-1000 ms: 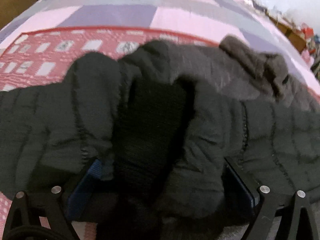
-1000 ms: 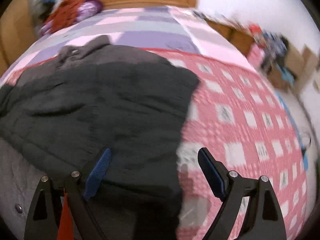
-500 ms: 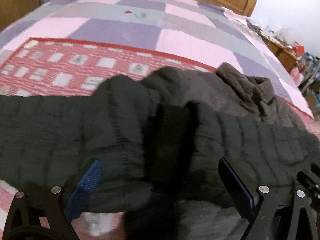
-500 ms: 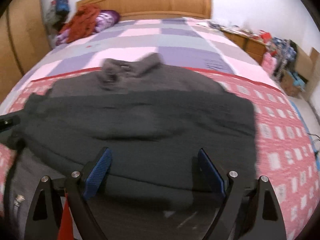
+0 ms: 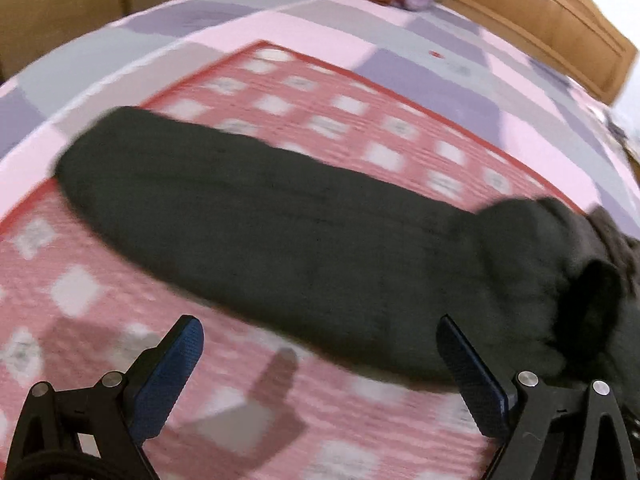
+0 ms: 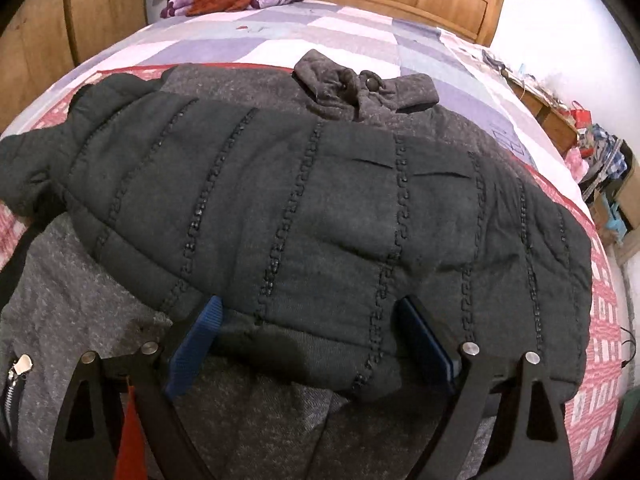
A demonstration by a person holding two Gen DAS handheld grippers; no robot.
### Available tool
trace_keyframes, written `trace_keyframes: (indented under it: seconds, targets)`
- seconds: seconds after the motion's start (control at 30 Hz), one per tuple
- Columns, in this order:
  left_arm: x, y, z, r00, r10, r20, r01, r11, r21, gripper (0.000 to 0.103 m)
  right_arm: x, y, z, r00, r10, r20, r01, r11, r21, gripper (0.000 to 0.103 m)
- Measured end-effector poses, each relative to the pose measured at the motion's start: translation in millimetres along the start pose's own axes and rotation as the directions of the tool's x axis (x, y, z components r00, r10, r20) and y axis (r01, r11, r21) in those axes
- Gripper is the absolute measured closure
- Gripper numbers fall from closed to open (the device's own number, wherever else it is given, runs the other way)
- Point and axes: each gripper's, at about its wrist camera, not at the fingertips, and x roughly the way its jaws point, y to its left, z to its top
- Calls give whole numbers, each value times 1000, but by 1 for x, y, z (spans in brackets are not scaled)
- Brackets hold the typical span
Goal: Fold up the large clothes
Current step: 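Grasp the other black sleeve cuff with the left gripper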
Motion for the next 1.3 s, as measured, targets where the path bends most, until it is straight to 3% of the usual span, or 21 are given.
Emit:
trace_keyframes:
  seconds: [0.2, 0.33, 0.67, 0.73, 0.77, 0.8, 0.87, 0.9, 1.1, 1.3]
  targets:
    - [13, 58, 19, 998, 54, -13, -55, 993, -103, 5, 2, -1, -1, 999, -32, -2, 32, 999, 11, 10]
    - [29, 81, 25, 998, 45, -40, -51, 985, -164, 5, 2, 0, -2, 999, -43, 1, 43, 999, 16, 10]
    - [96, 88, 59, 990, 92, -109, -111, 976, -189, 5, 2, 1, -5, 998, -59, 18, 59, 998, 21, 9]
    - [114, 87, 61, 985, 105, -138, -130, 974, -184, 11, 1, 1, -6, 998, -60, 21, 59, 998, 21, 9]
    - [120, 86, 62, 981, 129, -143, -155, 971, -184, 19, 1, 1, -6, 998, -59, 22, 59, 998, 21, 9]
    - [118, 87, 63, 983, 142, -120, -162, 970, -183, 49, 2, 1, -6, 998, -59, 21, 59, 998, 21, 9]
    - [113, 87, 67, 991, 111, -79, -125, 974, -188, 91, 2, 1, -6, 998, -57, 22, 57, 998, 20, 9]
    - [110, 87, 70, 994, 85, -65, -96, 977, -193, 95, 2, 0, -6, 998, -56, 24, 55, 998, 20, 9]
    - [63, 60, 91, 997, 39, 72, -32, 995, -97, 97, 3, 0, -5, 998, -60, 31, 59, 998, 18, 8]
    - [0, 16, 111, 980, -58, 191, 55, 998, 19, 97, 3, 0, -2, 998, -57, 22, 56, 998, 11, 8]
